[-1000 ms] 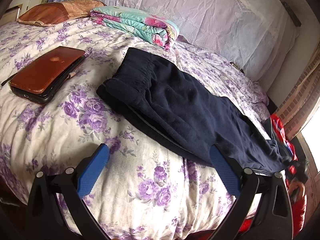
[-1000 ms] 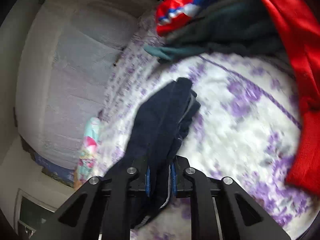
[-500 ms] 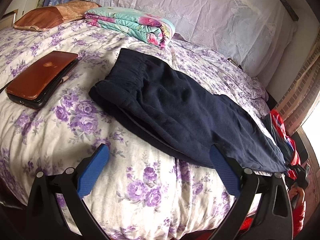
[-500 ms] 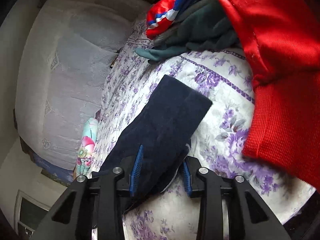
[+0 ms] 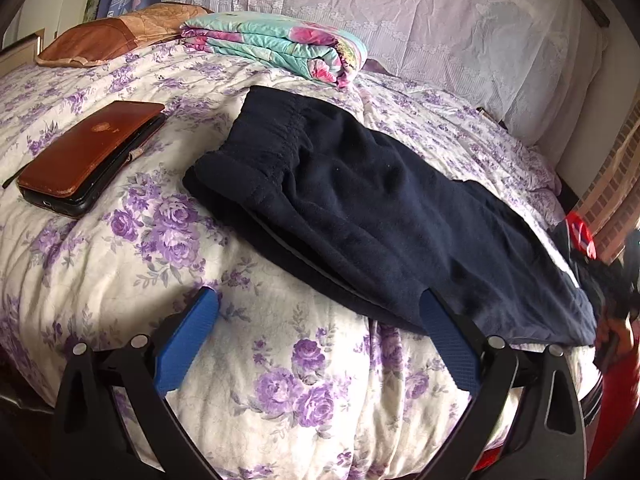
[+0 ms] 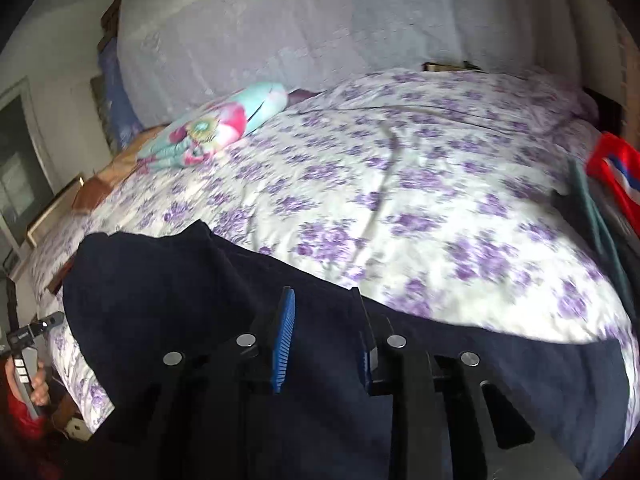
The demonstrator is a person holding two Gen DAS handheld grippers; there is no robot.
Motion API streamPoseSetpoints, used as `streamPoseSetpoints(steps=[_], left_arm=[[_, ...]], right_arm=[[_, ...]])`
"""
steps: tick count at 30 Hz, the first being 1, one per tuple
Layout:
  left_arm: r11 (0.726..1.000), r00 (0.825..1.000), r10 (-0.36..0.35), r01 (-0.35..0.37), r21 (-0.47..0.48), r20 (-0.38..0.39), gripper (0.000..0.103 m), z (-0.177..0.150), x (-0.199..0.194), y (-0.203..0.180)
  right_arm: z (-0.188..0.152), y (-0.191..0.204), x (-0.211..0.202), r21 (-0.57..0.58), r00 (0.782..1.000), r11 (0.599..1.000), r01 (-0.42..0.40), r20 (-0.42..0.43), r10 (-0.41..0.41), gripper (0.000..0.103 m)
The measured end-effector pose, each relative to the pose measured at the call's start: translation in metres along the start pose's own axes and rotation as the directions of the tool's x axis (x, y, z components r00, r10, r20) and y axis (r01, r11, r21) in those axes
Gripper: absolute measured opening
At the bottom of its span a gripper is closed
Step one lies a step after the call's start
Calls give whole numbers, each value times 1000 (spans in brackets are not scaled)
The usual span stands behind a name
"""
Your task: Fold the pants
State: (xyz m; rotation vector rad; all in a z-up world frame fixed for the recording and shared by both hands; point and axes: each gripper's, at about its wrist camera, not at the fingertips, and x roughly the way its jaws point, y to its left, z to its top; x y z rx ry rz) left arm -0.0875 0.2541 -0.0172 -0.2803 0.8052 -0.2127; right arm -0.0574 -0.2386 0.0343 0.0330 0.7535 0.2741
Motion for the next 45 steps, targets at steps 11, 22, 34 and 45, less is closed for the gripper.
streamPoseSetpoints(steps=[11, 22, 34, 45], left_arm=[[996, 997, 74, -74, 44, -4, 98, 2, 12, -8], [996, 997, 82, -82, 45, -4, 98, 5, 16, -8], [995, 996, 89, -89, 46, -5, 98, 6, 18, -10], [999, 998, 34, -35, 22, 58, 98, 33, -13, -11]], right_arm=[[3, 84, 59, -368, 987, 930, -6, -150, -53, 18], [10, 92, 81, -426, 987, 904, -22, -152, -48, 31], [33, 62, 97, -284, 988, 958, 47, -127, -86, 3], [41, 113, 62, -265, 992, 956, -125, -67, 111, 15]])
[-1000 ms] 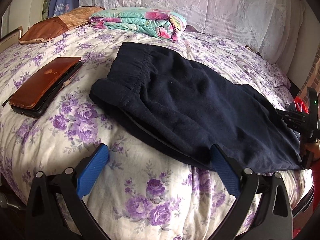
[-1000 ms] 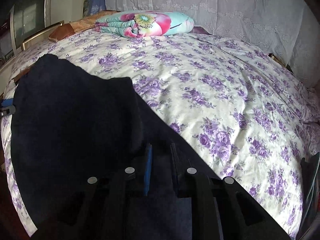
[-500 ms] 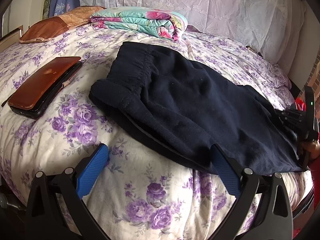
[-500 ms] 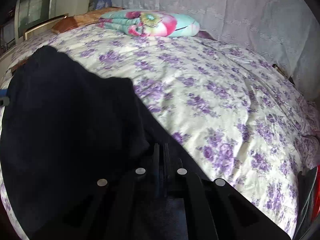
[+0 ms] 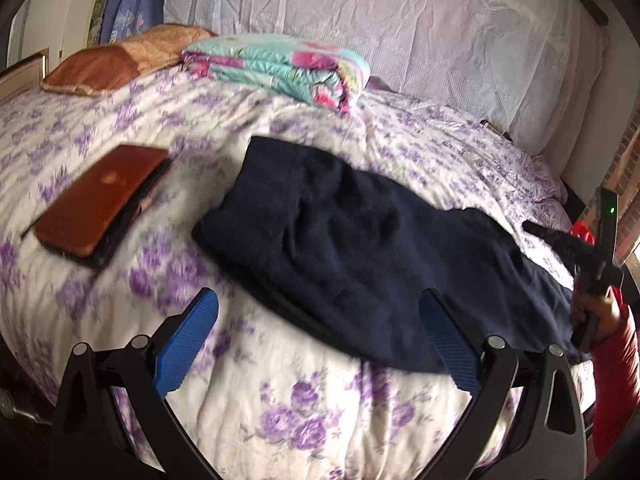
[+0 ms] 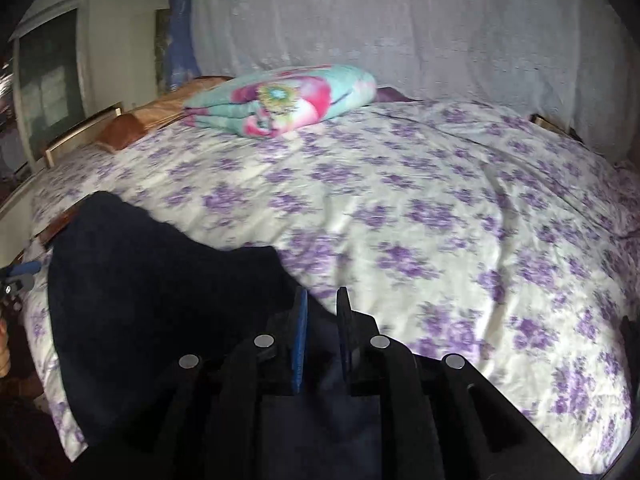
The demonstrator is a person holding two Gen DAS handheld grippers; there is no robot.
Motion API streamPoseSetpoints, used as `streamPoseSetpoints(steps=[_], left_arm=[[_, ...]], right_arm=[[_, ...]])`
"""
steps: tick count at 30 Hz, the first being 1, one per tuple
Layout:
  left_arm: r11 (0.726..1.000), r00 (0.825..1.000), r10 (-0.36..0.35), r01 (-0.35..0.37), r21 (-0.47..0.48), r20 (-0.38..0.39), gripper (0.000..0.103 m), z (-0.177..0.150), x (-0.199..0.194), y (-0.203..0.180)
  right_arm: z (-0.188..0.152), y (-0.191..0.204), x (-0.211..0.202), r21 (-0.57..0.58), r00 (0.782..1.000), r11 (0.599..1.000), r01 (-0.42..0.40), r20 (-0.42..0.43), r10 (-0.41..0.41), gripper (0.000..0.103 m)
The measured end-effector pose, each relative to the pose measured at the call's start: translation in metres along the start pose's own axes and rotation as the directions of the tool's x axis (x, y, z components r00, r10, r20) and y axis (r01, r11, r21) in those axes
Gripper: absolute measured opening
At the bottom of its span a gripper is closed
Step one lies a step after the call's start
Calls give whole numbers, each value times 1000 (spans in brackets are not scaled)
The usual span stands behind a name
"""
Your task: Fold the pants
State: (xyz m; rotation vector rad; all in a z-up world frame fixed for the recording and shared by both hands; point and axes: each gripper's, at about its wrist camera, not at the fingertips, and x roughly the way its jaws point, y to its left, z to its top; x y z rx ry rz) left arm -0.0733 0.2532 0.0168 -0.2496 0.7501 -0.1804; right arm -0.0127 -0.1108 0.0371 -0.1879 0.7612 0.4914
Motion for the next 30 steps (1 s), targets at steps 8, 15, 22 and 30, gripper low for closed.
streamPoseSetpoints(steps=[8, 15, 22, 30], left_arm=[[990, 980, 138, -141, -12, -145, 99, 14, 72, 27], [998, 999, 32, -32, -51, -15, 98, 7, 27, 15], [991, 988, -129, 125, 55, 86, 98, 8, 25, -28], [991, 996, -57, 47, 126, 75, 98, -24, 35, -42]], right_arm=[[-14, -33, 8, 197, 999, 980, -21, -23, 26, 5], [-132, -103, -163, 517, 984, 855, 46, 127, -129, 60], [-278, -144, -275, 877, 942, 464, 124, 42, -332, 61], [-317, -175, -219, 963, 957, 257, -82, 148, -248, 61]])
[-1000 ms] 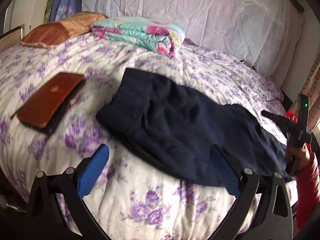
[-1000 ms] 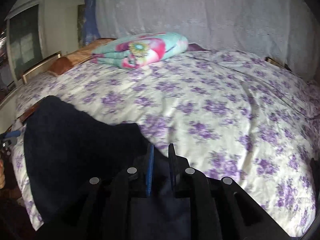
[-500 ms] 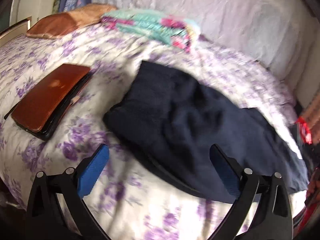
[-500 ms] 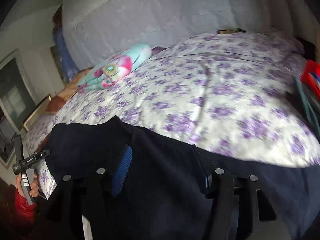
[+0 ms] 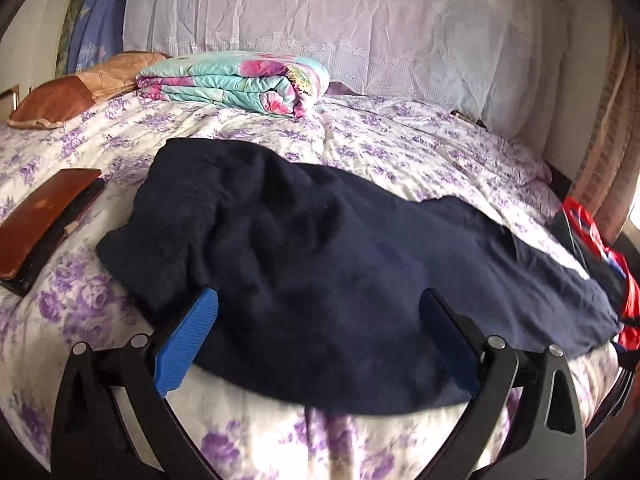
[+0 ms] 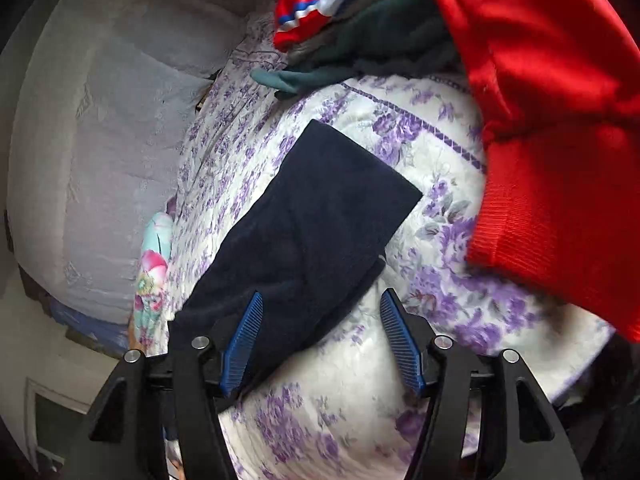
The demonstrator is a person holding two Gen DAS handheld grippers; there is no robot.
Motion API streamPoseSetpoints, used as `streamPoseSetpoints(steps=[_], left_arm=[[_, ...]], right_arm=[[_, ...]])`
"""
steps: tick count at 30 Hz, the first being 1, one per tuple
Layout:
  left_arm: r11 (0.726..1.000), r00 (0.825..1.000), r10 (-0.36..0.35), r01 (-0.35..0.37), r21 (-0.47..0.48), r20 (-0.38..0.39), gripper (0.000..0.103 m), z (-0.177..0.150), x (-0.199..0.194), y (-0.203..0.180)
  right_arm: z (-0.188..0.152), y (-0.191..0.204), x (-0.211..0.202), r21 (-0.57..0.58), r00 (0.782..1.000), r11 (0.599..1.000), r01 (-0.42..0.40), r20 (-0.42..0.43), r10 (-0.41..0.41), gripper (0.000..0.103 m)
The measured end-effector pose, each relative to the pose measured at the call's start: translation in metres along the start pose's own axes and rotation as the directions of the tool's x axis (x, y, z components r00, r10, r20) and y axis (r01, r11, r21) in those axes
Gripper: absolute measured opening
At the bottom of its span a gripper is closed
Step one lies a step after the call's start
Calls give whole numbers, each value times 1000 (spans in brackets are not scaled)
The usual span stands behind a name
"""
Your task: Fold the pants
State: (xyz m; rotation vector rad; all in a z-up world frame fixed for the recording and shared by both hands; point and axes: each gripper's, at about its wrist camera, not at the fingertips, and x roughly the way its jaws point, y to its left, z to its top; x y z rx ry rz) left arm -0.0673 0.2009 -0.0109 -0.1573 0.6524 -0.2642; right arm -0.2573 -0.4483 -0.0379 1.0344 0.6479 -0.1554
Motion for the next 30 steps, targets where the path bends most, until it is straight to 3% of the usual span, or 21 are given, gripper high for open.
streamPoseSetpoints(steps=[2, 3, 4, 6, 8, 11, 12, 13, 14, 16, 18, 20, 21, 22, 24, 26, 27, 29, 30], left_arm=[[1000, 1000, -12, 12, 13, 9, 98, -6, -14, 4], [1000, 1000, -14, 14, 6, 13, 98, -7, -19, 8], [1000, 1000, -5, 6, -17, 14, 98, -9, -24, 13], [997, 1000, 1, -1, -75, 11, 98, -12, -33, 27], [985, 999, -27, 30, -169, 21, 98, -17, -45, 50], [952, 995, -91, 102, -287, 52, 98, -23, -65, 81], [944, 994, -96, 110, -310, 59, 98, -26, -70, 88], [935, 993, -96, 113, -336, 65, 98, -28, -76, 96], [929, 993, -93, 111, -354, 69, 98, -30, -82, 103], [921, 994, -82, 104, -375, 75, 98, -33, -91, 111], [922, 995, -62, 85, -378, 72, 98, -36, -97, 115], [925, 997, -48, 66, -373, 60, 98, -37, -99, 115], [927, 998, -44, 61, -370, 54, 98, -37, -100, 115], [930, 998, -40, 54, -362, 46, 98, -38, -102, 114], [940, 999, -25, 35, -339, 34, 98, -39, -105, 112], [945, 999, -20, 28, -325, 28, 98, -39, -105, 111], [945, 999, -25, 32, -325, 24, 98, -39, -103, 110], [941, 999, -46, 50, -335, 20, 98, -39, -98, 109], [939, 998, -57, 60, -340, 18, 98, -39, -96, 108]], right_arm=[[2, -1, 4, 23, 998, 999, -35, 52, 34, 59], [3, -3, 4, 38, 996, 998, -44, 79, 41, 47], [2, -6, 7, 51, 994, 997, -51, 100, 46, 20], [2, 3, 10, 21, 989, 999, -31, 145, 28, 19], [4, 45, 7, -156, 977, 987, 32, 211, 2, 18], [-9, 135, 5, -448, 964, 891, 70, 260, 55, 18], [-22, 166, 10, -549, 964, 832, 79, 256, 77, 18], [-42, 199, 18, -663, 966, 741, 101, 244, 87, 18], [-66, 225, 28, -762, 969, 636, 124, 230, 87, 18], [-128, 263, 63, -913, 983, 386, 133, 171, 64, 18], [-187, 274, 117, -982, 997, 178, 55, 43, -69, 18], [-234, 263, 163, -999, 978, 35, -20, -26, -207, 18], [-250, 259, 167, -998, 982, -45, 47, 55, -180, 19], [-259, 261, 164, -992, 980, -93, 83, 98, -171, 20], [-256, 265, 159, -995, 979, -77, 62, 76, -189, 22], [-249, 267, 153, -998, 977, -54, 37, 48, -206, 32], [-246, 269, 144, -999, 980, -36, 11, 18, -198, 42], [-230, 272, 117, -985, 976, 77, -157, -166, -138, 46], [-219, 276, 103, -968, 972, 144, -204, -218, -86, 46]])
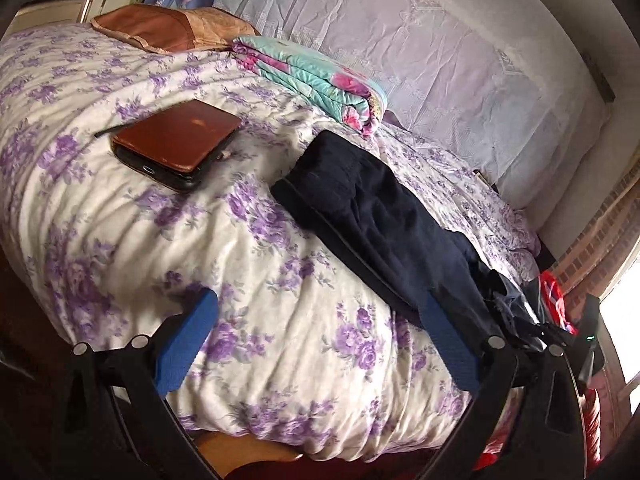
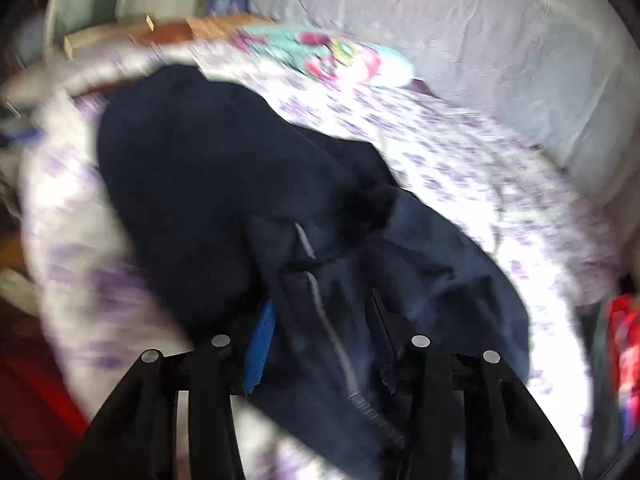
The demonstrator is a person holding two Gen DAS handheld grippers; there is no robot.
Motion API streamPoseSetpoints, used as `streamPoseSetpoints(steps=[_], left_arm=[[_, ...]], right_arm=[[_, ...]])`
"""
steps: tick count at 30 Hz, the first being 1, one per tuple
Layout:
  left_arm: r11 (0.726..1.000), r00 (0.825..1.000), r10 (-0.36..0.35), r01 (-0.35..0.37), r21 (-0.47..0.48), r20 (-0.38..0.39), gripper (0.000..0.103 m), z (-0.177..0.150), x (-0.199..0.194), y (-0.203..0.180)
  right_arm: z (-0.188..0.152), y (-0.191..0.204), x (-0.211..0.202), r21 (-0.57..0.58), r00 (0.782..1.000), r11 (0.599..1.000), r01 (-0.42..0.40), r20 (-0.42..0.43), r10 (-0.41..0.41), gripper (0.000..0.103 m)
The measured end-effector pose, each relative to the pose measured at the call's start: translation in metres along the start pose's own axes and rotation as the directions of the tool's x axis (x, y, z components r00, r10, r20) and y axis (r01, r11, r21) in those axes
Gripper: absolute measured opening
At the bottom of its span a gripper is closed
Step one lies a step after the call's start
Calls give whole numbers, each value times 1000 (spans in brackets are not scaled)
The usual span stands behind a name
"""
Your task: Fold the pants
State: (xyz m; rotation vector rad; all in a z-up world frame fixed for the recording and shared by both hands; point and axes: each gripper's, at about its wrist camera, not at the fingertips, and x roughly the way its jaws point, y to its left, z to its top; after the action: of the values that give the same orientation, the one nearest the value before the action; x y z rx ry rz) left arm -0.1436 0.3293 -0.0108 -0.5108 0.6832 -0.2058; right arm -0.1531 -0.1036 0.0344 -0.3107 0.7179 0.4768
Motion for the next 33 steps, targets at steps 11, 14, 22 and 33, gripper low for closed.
streamPoseSetpoints(steps=[11, 14, 22, 33], left_arm=[[1000, 998, -10, 12, 23, -59, 98, -1, 19, -18], [1000, 997, -3, 4, 15, -71, 98, -3, 21, -16], [999, 994, -20, 17, -27, -111, 98, 13, 32, -14], [973, 977, -85, 39, -228, -197, 98, 47, 92, -9]], right_arm=[[24, -101, 84, 351, 987, 929, 113, -147, -65, 32], [21, -98, 74, 375, 988, 922, 92, -153, -37, 33], [-5, -70, 55, 287, 996, 957, 46, -89, -22, 67], [-20, -80, 64, 353, 998, 934, -61, -11, 69, 81]])
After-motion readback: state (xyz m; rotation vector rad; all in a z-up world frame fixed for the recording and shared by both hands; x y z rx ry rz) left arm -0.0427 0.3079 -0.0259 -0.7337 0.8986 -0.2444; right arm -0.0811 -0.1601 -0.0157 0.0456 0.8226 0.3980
